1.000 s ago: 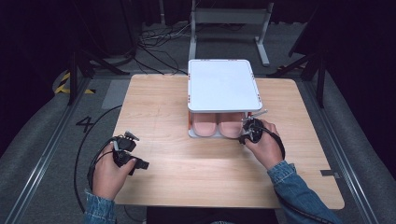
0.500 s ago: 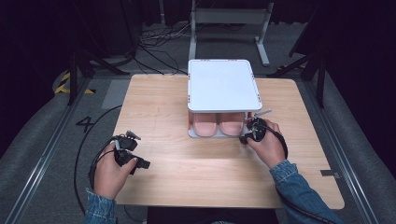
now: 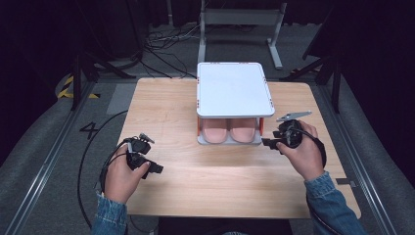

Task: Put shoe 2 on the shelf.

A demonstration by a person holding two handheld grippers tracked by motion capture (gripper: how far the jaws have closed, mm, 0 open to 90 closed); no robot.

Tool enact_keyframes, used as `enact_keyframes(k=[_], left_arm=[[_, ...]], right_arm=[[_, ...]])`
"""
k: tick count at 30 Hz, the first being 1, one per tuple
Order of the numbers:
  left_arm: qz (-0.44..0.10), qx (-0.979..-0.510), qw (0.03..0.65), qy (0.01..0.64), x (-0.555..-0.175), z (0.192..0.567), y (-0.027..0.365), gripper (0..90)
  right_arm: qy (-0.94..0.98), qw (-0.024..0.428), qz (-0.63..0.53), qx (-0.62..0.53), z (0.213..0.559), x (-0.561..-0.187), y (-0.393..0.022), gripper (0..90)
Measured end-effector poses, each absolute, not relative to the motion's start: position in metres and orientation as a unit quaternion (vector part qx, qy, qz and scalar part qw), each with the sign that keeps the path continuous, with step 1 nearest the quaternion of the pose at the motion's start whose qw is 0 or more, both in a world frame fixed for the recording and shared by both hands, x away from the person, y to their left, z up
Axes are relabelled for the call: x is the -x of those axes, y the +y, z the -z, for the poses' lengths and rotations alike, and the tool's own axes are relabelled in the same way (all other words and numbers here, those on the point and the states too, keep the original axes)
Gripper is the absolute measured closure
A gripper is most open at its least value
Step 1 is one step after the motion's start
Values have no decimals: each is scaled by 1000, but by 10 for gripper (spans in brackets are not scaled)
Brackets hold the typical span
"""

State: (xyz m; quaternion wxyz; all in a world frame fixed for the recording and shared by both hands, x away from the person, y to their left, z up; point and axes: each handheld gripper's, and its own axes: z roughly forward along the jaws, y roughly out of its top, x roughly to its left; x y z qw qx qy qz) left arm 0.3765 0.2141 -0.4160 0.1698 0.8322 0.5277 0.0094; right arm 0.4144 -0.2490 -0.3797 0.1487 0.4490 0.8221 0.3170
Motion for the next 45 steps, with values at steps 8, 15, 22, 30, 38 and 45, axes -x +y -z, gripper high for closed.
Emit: enact_keyframes(k=[8, 15, 22, 30, 38, 45], left_arm=[[-6, -835, 171, 523, -383, 417, 211, 209], [-9, -839, 178, 515, -391, 415, 205, 209], [-10, -843, 179, 508, -402, 413, 200, 209], [-47, -848, 214, 482, -409, 412, 200, 194], [-44, -848, 211, 485, -409, 417, 206, 184], [-36, -853, 205, 480, -411, 422, 205, 185]], right_arm=[[809, 170, -335, -451, 363, -405, -283, 397], [809, 185, -342, -441, 361, -400, -312, 362], [806, 204, -344, -436, 369, -395, -354, 332], [779, 150, -332, -510, 381, -388, -388, 272], [811, 125, -350, -452, 408, -397, -403, 170], [800, 146, -354, -462, 435, -404, -411, 168]])
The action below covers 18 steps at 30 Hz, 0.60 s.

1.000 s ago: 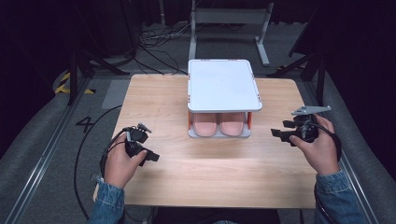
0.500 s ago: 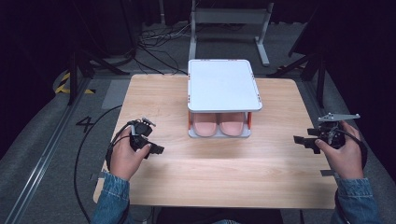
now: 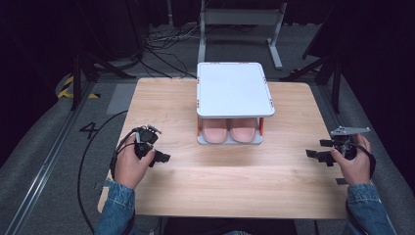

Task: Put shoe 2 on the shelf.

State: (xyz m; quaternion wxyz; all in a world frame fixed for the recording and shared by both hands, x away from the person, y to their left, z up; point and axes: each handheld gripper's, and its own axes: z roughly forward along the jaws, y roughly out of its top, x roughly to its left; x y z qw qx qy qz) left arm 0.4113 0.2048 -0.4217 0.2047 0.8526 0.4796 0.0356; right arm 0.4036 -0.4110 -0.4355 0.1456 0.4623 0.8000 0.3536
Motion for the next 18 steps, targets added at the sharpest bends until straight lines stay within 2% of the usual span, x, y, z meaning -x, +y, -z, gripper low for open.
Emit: enact_keyframes(k=[7, 18], left_arm=[[-33, -852, 209, 478, -413, 427, 204, 185], [-45, -864, 207, 456, -415, 436, 199, 186]], right_arm=[[808, 147, -358, -444, 463, -407, -418, 168], [810, 137, -363, -439, 473, -408, -419, 168]])
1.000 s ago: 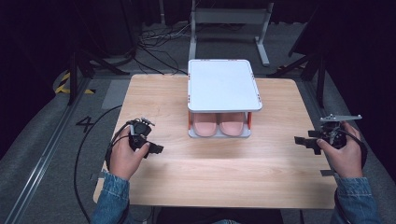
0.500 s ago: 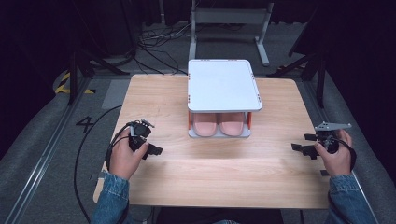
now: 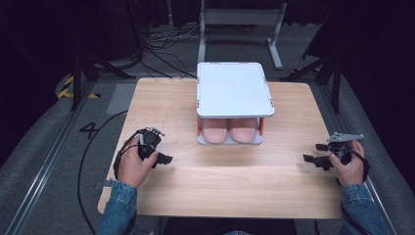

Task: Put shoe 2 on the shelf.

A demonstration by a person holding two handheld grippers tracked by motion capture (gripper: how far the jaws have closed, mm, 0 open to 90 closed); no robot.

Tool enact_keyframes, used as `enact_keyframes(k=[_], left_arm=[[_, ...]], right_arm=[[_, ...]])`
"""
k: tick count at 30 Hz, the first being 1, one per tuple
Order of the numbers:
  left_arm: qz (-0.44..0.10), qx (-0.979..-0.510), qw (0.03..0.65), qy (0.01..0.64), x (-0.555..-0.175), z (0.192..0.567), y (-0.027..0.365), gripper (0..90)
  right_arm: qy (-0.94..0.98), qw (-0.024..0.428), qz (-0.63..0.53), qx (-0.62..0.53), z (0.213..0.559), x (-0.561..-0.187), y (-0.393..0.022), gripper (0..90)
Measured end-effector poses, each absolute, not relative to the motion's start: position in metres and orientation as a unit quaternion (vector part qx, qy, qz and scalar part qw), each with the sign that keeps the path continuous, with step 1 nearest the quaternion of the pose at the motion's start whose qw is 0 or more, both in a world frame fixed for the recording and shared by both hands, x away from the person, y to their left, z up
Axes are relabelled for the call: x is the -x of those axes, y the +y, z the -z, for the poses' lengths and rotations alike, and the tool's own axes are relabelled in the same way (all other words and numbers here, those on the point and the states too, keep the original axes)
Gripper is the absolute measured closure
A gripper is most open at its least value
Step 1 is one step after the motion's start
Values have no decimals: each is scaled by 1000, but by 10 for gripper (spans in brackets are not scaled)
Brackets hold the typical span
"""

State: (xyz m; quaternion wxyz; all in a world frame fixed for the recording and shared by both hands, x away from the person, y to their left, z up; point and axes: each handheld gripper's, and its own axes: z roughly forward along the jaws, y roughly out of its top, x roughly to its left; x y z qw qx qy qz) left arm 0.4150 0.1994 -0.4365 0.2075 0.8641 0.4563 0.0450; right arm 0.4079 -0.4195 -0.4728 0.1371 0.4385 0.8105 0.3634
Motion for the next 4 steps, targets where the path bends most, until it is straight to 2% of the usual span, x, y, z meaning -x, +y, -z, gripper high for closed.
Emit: enact_keyframes(k=[4], left_arm=[[-45, -866, 205, 453, -415, 438, 198, 187]], right_arm=[[822, 134, -350, -429, 476, -407, -419, 168]])
